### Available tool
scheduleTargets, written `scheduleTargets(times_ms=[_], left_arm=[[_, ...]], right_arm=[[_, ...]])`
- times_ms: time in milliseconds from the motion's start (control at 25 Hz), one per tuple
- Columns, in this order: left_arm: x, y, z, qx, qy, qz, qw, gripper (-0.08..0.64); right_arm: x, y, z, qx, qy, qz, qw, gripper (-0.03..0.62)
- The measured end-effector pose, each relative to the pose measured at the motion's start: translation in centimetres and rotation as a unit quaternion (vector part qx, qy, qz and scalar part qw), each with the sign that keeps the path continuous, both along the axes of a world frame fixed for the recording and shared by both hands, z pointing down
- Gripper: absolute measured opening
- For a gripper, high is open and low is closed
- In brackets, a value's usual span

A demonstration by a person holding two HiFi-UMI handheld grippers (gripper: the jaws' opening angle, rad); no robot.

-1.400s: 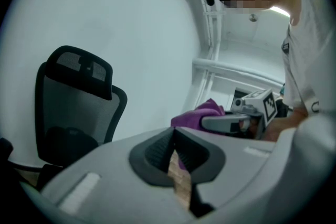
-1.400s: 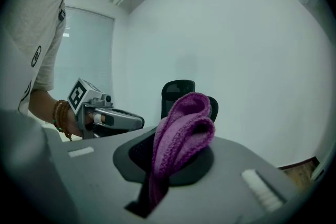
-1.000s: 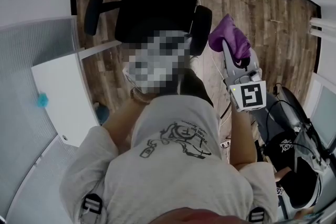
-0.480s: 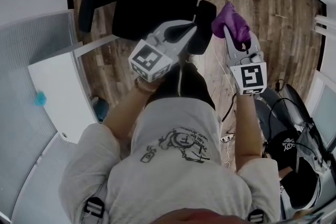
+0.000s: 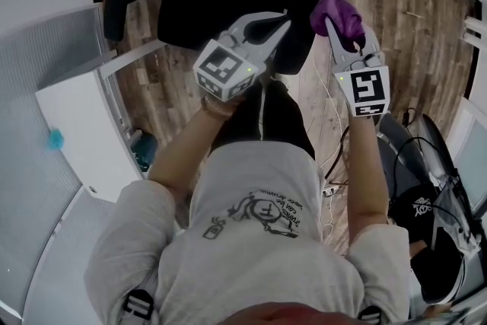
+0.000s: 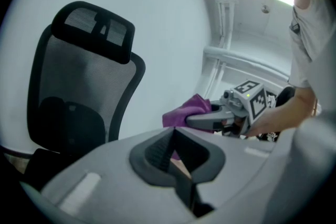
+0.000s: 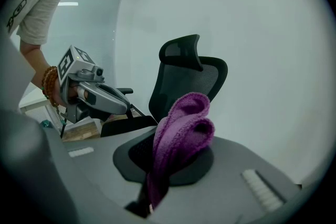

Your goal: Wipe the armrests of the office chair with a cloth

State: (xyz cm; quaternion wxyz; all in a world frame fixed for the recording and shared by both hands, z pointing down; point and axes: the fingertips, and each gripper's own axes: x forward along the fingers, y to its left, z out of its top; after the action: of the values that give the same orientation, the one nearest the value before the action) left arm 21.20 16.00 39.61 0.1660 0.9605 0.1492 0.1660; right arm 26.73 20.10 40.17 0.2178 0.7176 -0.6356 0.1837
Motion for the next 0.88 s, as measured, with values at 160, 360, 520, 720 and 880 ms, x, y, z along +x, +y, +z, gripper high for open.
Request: scheduleTargets(times_ms=[160,360,520,720,880], left_arm=[[0.0,-0.2,2.1,-0.004,-0.009,-0.001,1.0,0.0],[-0.2,-0.7,4.2,-0.008,-0.011,-0.004,0.9999,0.0],[-0.6,-1.2,5.1,-0.011,-0.01,-0.009,0.9999,0.0],[0.7,-1.3,6.3,-0.016,-0.014,-0.014,0.9997,0.0],[0.6,-1.4,6.7,-0.018,-0.018,-0.012,0.9996,0.0]], right_arm=[[0.2,-1.0,2.3,-0.011,0.004,-0.012,1.0,0.028],[0.2,-2.3,5.4,-0.024,0.004,-0.022,0.999,0.028],[-0.7,-3.2,7.4,-0.031,-0.008,-0.027,0.999,0.028],[-0.5,-3.2,10.5,-0.049,-0.03,-0.036,0.998,0.028],[-1.1,-3.1,11.8,-0.06,-0.043,-0.038,0.997,0.028]])
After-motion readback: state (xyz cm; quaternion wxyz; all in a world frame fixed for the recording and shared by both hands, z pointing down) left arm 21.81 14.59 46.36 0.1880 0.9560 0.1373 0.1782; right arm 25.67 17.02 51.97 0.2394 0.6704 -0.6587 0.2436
